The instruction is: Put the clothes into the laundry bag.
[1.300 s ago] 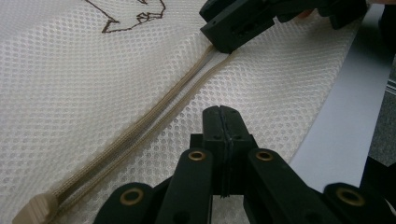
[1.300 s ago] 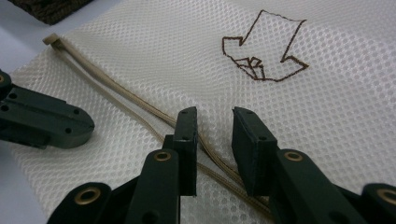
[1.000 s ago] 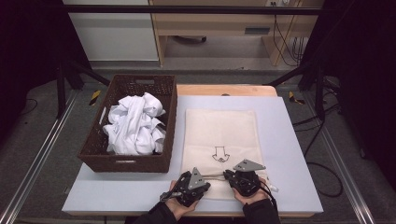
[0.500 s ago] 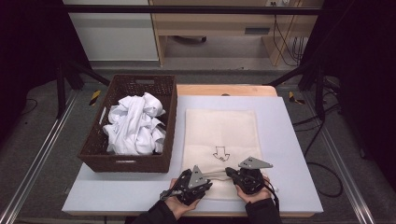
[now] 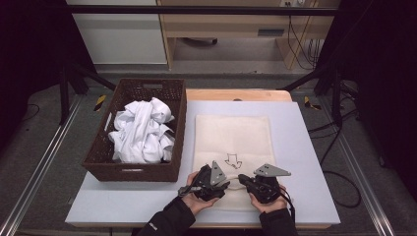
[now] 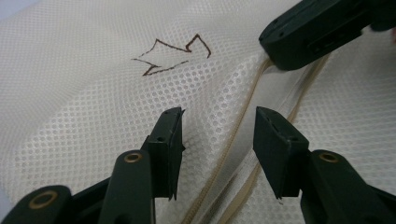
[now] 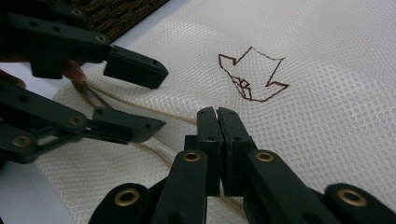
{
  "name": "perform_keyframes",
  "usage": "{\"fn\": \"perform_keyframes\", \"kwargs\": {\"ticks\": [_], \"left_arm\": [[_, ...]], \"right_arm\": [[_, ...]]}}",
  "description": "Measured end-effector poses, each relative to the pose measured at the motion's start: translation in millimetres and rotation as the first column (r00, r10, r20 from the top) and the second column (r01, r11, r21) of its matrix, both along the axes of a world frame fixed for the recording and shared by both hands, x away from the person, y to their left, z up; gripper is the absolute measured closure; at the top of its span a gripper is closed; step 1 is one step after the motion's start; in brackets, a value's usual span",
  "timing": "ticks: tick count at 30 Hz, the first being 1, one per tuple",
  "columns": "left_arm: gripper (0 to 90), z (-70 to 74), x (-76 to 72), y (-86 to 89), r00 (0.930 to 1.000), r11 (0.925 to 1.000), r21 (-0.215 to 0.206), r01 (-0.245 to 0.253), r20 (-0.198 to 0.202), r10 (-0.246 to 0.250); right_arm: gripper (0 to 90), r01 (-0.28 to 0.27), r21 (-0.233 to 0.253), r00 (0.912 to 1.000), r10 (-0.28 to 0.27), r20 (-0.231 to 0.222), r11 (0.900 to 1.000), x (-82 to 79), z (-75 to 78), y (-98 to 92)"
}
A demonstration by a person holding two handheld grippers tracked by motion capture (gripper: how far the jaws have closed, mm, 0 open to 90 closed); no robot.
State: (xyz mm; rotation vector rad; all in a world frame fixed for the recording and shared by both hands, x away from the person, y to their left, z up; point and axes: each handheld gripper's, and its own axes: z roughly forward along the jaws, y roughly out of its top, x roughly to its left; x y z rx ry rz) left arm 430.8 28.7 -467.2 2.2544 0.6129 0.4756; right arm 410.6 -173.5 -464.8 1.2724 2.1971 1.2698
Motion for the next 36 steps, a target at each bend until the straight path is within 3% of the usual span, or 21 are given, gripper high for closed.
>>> {"fn": "perform_keyframes", "kwargs": {"ticks": [3, 6, 7, 10, 13, 15, 17, 20, 24, 30, 34, 36], "left_arm": [[56.7, -4.6, 2.3, -2.9, 0.9999, 0.9994, 0.034, -0.005, 0.010, 0.004], [64.0, -5.4, 2.6, -3.1, 1.0000, 0.9993, 0.037, -0.002, 0.002, 0.002], [73.7, -5.1, 2.0, -3.1, 1.0000, 0.9993, 0.037, -0.003, 0.001, 0.003], [85.2, -4.4, 0.8, -3.1, 1.0000, 0.9989, 0.047, -0.003, 0.009, 0.002], [86.5, -3.1, 2.4, -1.4, 1.0000, 0.9994, 0.033, -0.008, -0.004, 0.008], [86.6, -1.3, 3.4, -0.6, 0.9997, 0.9997, 0.014, -0.018, -0.016, 0.019], [86.6, 2.1, 4.6, 0.3, 0.9996, 0.9997, 0.001, -0.024, -0.016, 0.024], [86.5, 11.4, 5.6, 1.9, 0.9996, 0.9992, -0.030, -0.025, -0.011, 0.025], [86.5, 19.1, 4.4, 2.2, 0.9998, 0.9991, -0.039, -0.016, 0.007, 0.016], [83.4, 12.5, 1.1, 0.3, 1.0000, 0.9997, -0.024, 0.004, 0.001, -0.004], [69.8, 21.3, -8.0, 8.7, 0.9997, 0.9979, -0.062, 0.016, 0.017, -0.015], [69.6, 30.7, -15.0, 17.3, 0.9995, 0.9968, -0.079, 0.014, 0.031, -0.012]], "right_arm": [[88.9, -0.004, 0.000, 1.0000, 0.004, -0.002, 1.000, 0.0, 0.1, 0.2], [88.9, -0.007, 0.000, 1.0000, 0.007, -0.007, 1.000, 0.1, -0.4, 0.6], [88.8, -0.010, -0.007, 0.9999, 0.010, -0.011, 1.000, 0.7, -1.4, 1.4], [86.8, -0.019, -0.005, 0.9997, 0.019, -0.015, 1.000, 0.9, -2.1, 2.4], [77.8, -0.011, 0.002, 0.9997, 0.011, -0.022, 1.000, -0.1, -0.1, 3.3], [69.9, -0.012, -0.001, 0.9999, 0.012, 0.010, 1.000, -1.0, 2.8, 4.1], [61.3, -0.011, -0.019, 0.9989, 0.012, 0.046, 1.000, -2.6, 5.4, 6.2], [57.7, -0.004, -0.056, 0.9990, 0.006, 0.044, 0.998, -1.7, 4.0, 9.0], [62.2, 0.019, -0.089, 0.9996, -0.017, 0.025, 0.996, 2.4, -1.2, 9.4], [85.3, 0.028, -0.085, 0.9993, -0.030, -0.023, 0.996, 7.8, -2.5, 8.1], [87.5, 0.046, -0.076, 0.9983, -0.049, -0.031, 0.996, 7.8, -0.7, 7.1], [87.5, 0.056, -0.056, 0.9979, -0.057, -0.031, 0.997, 8.1, 0.7, 4.6]]}}
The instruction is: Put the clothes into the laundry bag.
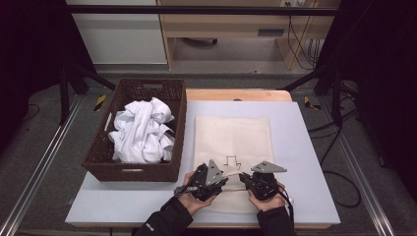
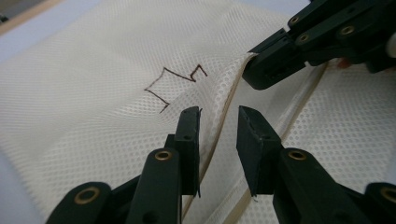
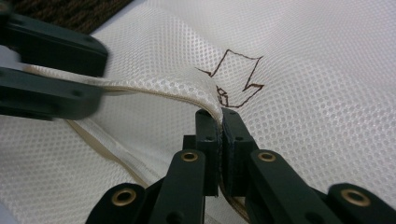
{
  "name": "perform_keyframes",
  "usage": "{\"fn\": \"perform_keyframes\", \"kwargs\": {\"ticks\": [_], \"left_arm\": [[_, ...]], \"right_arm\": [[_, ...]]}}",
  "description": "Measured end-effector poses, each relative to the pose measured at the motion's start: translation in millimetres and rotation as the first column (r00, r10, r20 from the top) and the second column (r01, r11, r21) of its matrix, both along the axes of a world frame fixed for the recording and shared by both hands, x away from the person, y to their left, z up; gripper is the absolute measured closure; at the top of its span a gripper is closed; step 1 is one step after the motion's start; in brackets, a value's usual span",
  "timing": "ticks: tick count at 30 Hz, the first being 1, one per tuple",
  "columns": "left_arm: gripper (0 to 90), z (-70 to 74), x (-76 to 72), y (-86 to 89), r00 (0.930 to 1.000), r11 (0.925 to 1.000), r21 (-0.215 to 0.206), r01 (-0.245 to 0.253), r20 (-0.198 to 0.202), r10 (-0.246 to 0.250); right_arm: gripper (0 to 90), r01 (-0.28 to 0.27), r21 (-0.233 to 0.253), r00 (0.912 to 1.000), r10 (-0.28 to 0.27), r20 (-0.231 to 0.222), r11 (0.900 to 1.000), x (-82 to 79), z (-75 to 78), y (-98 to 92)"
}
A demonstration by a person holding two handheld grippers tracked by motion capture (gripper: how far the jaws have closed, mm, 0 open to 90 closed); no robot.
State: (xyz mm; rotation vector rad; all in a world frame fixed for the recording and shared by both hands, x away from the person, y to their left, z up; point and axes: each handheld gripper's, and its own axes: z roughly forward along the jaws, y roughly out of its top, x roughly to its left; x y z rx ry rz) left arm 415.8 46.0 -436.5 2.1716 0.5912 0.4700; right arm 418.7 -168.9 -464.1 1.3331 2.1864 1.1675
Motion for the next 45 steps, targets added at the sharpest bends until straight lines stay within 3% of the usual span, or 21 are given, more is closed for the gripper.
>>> {"fn": "perform_keyframes", "kwargs": {"ticks": [3, 5, 9, 15, 24, 28, 31, 37, 38, 39, 45], "left_arm": [[78.0, 5.0, -8.0, 11.4, 0.9996, 0.9998, -0.016, 0.013, -0.025, -0.014], [84.1, 2.0, -13.5, 18.1, 0.9991, 0.9999, 0.000, 0.012, -0.040, -0.012], [89.3, -14.2, -18.8, 28.7, 0.9960, 0.9996, 0.028, 0.010, -0.089, -0.008], [89.4, -38.1, -22.1, 36.7, 0.9892, 0.9988, 0.049, 0.004, -0.146, 0.003], [89.4, -43.4, -24.7, 35.3, 0.9908, 0.9987, 0.050, 0.008, -0.135, -0.001], [89.3, -43.0, -24.2, 36.3, 0.9900, 0.9992, 0.039, 0.005, -0.141, 0.001], [85.2, -38.8, -25.4, 37.7, 0.9906, 0.9996, 0.028, 0.005, -0.137, -0.001], [63.2, -9.6, -27.7, 49.8, 0.9964, 0.9979, -0.061, -0.021, -0.083, 0.016], [59.9, -9.6, -27.7, 49.8, 0.9964, 0.9979, -0.061, -0.021, -0.083, 0.016], [56.5, -0.5, -27.3, 54.0, 0.9967, 0.9958, -0.090, -0.019, -0.080, 0.011], [48.2, 24.5, -26.2, 64.1, 0.9993, 0.9913, -0.129, -0.029, -0.026, 0.026]], "right_arm": [[87.5, 0.011, 0.018, 0.9999, -0.011, 0.003, 1.000, 0.1, 2.4, -0.6], [87.5, 0.019, 0.028, 0.9997, -0.019, 0.012, 0.999, 0.3, 5.3, 0.2], [87.5, 0.023, 0.057, 0.9990, -0.025, 0.037, 0.998, 0.8, 12.9, -0.4], [87.5, 0.029, 0.117, 0.9959, -0.039, 0.082, 0.993, 1.1, 25.5, -2.8], [87.4, 0.030, 0.145, 0.9847, -0.055, 0.166, 0.989, -1.6, 32.2, -2.0], [87.4, 0.031, 0.147, 0.9844, -0.056, 0.167, 0.989, -2.1, 29.6, -1.7], [87.3, 0.031, 0.144, 0.9846, -0.055, 0.166, 0.989, -2.1, 28.2, -2.1], [87.3, 0.033, 0.147, 0.9857, -0.056, 0.159, 0.989, -3.5, 26.5, -3.2], [87.3, 0.033, 0.147, 0.9857, -0.056, 0.159, 0.989, -3.5, 26.5, -3.2], [87.3, 0.033, 0.146, 0.9867, -0.056, 0.153, 0.989, -3.6, 25.3, -2.9], [87.1, 0.032, 0.142, 0.9866, -0.054, 0.154, 0.989, -4.1, 25.4, -3.3]]}}
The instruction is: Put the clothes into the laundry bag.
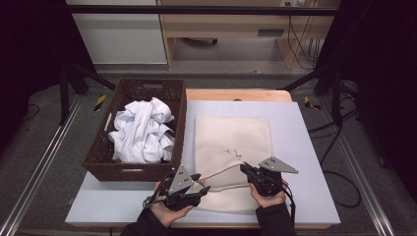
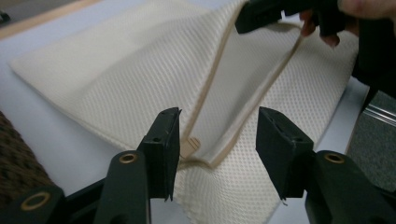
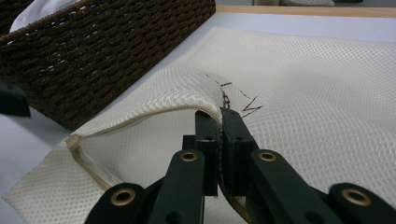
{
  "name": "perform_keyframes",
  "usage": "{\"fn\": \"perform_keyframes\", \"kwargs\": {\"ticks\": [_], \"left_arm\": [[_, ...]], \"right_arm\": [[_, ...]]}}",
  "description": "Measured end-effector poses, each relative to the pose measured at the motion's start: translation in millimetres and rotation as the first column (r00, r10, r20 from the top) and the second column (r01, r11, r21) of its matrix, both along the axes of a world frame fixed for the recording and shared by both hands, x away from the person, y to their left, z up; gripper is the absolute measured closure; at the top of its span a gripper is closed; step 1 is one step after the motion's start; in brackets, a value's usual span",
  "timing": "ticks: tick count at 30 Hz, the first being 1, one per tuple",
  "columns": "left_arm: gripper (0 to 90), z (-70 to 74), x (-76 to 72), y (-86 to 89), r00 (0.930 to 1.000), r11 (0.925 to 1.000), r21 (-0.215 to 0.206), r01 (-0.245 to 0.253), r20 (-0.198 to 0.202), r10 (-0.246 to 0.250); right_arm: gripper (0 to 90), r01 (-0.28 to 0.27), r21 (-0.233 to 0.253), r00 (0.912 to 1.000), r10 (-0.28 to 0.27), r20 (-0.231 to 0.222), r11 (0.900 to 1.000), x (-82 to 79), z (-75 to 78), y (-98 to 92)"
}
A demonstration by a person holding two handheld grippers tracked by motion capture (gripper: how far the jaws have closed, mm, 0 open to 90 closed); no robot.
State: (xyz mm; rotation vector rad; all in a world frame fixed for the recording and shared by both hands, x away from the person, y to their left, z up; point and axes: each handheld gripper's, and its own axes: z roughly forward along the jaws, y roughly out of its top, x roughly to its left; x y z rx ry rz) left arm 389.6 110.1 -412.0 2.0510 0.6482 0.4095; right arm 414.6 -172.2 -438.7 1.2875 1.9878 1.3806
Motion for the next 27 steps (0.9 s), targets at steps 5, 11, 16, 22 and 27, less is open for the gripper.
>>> {"fn": "perform_keyframes", "kwargs": {"ticks": [5, 11, 16, 22, 27], "left_arm": [[43.0, 21.1, 7.0, 12.4, 0.9987, 0.9997, 0.000, -0.025, 0.044, 0.025], [39.6, 44.0, 20.4, 30.1, 0.9946, 0.9974, -0.005, -0.072, 0.075, 0.072], [38.0, 61.3, 43.6, 53.6, 0.9922, 0.9953, -0.007, -0.096, 0.079, 0.097], [36.6, 70.3, 67.4, 75.4, 0.9851, 0.9892, 0.023, -0.145, 0.097, 0.142], [33.6, 76.3, 90.6, 97.5, 0.9710, 0.9759, 0.023, -0.217, 0.109, 0.213]], "right_arm": [[87.2, -0.001, 0.001, 1.0000, 0.001, -0.003, 1.000, 0.3, -0.5, -0.9], [87.2, -0.002, 0.004, 1.0000, 0.002, 0.000, 1.000, -0.3, 0.5, -1.3], [87.2, -0.001, 0.005, 1.0000, 0.001, 0.004, 1.000, -0.7, 1.1, -1.5], [87.2, -0.001, 0.003, 1.0000, 0.001, 0.002, 1.000, -0.1, 0.2, -2.0], [87.2, -0.002, 0.004, 1.0000, 0.002, 0.002, 1.000, 0.1, 0.1, -2.3]]}}
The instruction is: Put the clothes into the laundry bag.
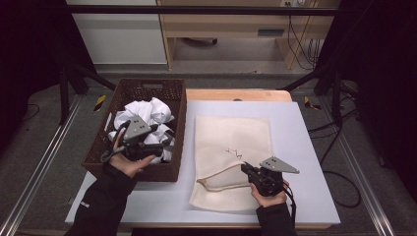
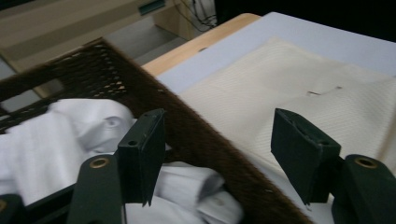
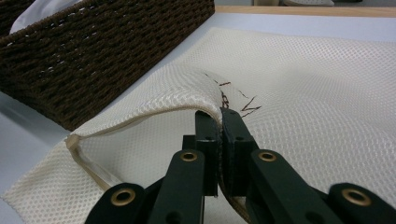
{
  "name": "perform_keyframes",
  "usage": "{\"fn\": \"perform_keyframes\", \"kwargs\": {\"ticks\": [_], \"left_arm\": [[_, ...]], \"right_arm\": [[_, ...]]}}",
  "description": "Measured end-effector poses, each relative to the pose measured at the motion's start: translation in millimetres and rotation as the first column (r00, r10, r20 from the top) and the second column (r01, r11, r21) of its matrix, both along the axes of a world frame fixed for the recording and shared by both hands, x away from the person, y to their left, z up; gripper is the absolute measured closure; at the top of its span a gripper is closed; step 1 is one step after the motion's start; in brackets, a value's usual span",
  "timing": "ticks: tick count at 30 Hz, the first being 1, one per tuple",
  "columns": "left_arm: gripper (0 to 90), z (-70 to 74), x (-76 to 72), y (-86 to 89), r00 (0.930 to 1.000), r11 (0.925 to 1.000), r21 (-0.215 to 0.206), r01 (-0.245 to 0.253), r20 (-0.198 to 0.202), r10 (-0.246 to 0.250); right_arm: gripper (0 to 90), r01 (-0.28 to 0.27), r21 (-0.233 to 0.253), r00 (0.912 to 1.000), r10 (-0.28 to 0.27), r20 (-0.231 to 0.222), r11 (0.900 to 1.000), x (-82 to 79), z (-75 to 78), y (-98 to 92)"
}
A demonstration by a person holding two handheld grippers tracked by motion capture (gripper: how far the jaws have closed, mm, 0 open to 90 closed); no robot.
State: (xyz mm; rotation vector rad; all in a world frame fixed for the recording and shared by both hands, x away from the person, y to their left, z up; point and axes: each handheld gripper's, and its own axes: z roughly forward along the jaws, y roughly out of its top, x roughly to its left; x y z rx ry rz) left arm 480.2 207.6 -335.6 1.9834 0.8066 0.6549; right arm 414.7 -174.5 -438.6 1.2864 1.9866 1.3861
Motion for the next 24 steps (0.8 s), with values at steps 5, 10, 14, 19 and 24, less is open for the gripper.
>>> {"fn": "perform_keyframes", "kwargs": {"ticks": [5, 10, 14, 19, 24], "left_arm": [[28.0, -2.4, 25.0, 27.0, 0.9964, 0.9964, -0.008, -0.084, -0.012, 0.084], [22.7, -15.1, 49.7, 51.1, 0.9841, 0.9846, 0.022, -0.174, -0.036, 0.174], [16.5, -24.3, 59.9, 58.7, 0.9762, 0.9761, 0.065, -0.208, -0.050, 0.211], [8.5, -47.0, 72.4, 60.6, 0.9662, 0.9650, 0.160, -0.208, -0.120, 0.228], [6.4, -62.8, 78.4, 56.5, 0.9538, 0.9523, 0.247, -0.179, -0.194, 0.230]], "right_arm": [[87.2, 0.001, 0.000, 1.0000, -0.001, -0.001, 1.000, 0.2, -0.5, -0.2], [87.2, 0.002, -0.001, 1.0000, -0.002, -0.006, 1.000, 0.7, -0.8, -0.3], [87.2, -0.001, -0.002, 1.0000, 0.001, -0.008, 1.000, 0.7, -1.2, 0.2], [87.2, -0.003, -0.004, 0.9999, 0.003, -0.012, 1.000, 1.4, -2.3, 0.1], [87.1, -0.005, -0.007, 0.9998, 0.005, -0.018, 1.000, 1.6, -3.1, 0.9]]}}
